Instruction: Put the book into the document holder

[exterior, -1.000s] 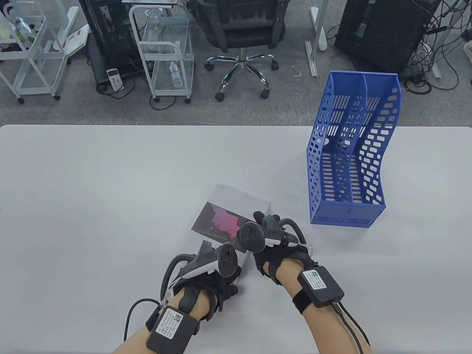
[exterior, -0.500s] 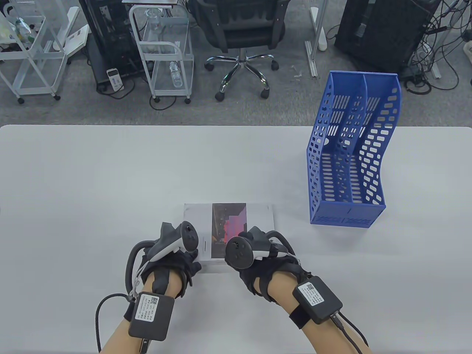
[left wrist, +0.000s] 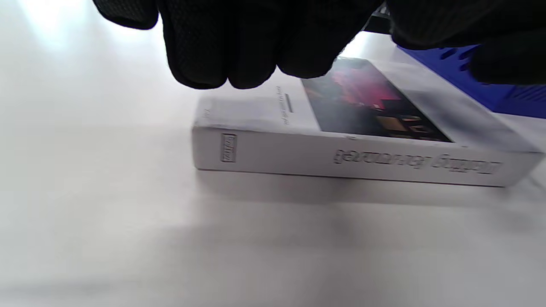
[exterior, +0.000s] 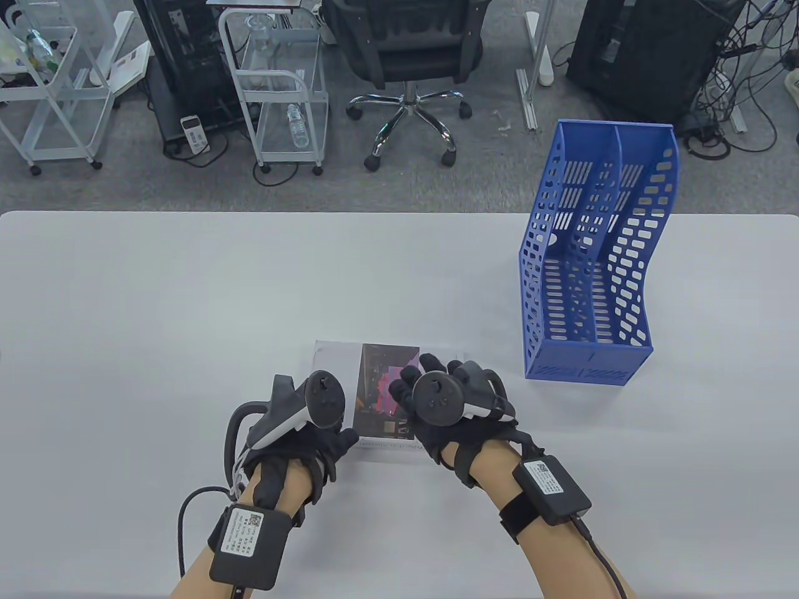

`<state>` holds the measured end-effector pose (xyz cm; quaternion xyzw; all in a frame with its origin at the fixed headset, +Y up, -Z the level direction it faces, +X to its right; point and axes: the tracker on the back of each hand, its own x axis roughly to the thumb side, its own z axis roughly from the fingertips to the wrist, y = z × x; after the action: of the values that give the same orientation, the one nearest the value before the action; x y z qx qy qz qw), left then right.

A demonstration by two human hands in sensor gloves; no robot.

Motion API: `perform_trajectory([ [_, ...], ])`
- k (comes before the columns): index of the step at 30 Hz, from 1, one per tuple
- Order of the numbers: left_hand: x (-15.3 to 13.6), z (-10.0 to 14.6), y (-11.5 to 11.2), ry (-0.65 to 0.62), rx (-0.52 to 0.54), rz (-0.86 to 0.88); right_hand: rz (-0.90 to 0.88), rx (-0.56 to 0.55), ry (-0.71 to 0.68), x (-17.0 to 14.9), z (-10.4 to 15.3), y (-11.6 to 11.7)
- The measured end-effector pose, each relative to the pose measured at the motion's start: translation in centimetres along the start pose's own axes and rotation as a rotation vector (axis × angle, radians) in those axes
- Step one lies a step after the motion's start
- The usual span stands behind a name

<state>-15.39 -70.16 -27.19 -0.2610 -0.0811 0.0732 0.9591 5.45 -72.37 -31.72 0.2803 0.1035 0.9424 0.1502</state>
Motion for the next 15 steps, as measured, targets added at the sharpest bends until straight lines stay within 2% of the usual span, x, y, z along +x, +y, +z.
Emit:
perform_trajectory([
  [4,0.6,-1.1,-2.1,-0.058,-0.160,0.130,-0.045,0.061,0.137,-3.0,-0.7,1.3],
  [6,0.8,-1.0,-1.9,-0.064,-0.114,0.118,-0.030,0.087,0.159,-3.6,-0.6,1.8],
  [9,0.9,-0.7,-1.6,-0.068,-0.121,0.104,-0.007,0.099,0.162,-3.8,-0.5,2.0],
  [15,1.1,-1.2,-3.2,-0.064,-0.229,0.119,0.018,0.100,0.164,-3.3,-0.4,2.0],
])
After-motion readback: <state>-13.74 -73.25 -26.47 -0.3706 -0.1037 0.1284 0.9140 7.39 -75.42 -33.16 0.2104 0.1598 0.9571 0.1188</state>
